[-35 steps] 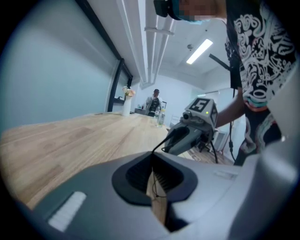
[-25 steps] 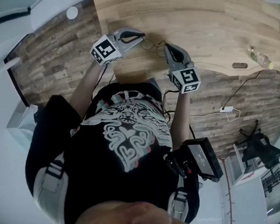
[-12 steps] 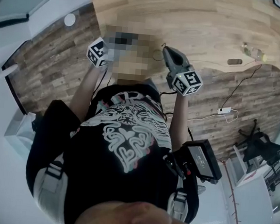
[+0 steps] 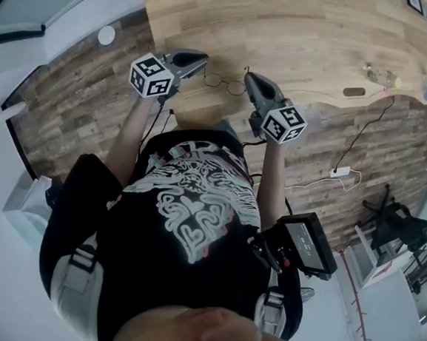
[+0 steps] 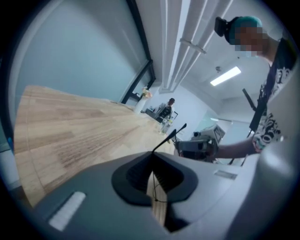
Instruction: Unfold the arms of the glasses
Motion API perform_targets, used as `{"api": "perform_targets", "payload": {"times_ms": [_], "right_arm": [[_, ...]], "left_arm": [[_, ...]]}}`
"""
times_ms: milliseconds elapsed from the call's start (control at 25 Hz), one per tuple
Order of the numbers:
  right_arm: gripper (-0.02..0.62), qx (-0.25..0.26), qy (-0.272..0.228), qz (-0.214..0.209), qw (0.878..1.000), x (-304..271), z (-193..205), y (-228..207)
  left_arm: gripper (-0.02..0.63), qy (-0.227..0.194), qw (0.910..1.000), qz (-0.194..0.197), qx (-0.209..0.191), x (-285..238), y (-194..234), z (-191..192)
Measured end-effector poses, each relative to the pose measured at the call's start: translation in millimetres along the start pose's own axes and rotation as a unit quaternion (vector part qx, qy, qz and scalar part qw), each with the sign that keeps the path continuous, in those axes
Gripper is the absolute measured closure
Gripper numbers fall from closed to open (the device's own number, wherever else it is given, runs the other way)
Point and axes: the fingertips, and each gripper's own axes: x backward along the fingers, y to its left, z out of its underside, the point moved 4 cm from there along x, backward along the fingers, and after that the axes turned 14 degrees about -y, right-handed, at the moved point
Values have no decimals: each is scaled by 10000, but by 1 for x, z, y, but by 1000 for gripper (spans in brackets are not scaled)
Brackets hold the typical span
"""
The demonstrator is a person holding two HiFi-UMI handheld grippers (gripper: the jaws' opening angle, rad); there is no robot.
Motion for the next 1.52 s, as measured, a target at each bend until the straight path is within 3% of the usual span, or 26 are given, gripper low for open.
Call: {"api": "perform_targets", "payload": {"times_ms": [480, 1520], "right_arm": [[595, -400, -88, 87, 9991, 3, 8, -1], [595, -427, 76, 180, 9989, -8, 18, -10]], "left_arm": [[615, 49, 9976, -61, 688, 1, 3, 3], [615, 250, 9960, -13, 856, -1, 19, 13]]}}
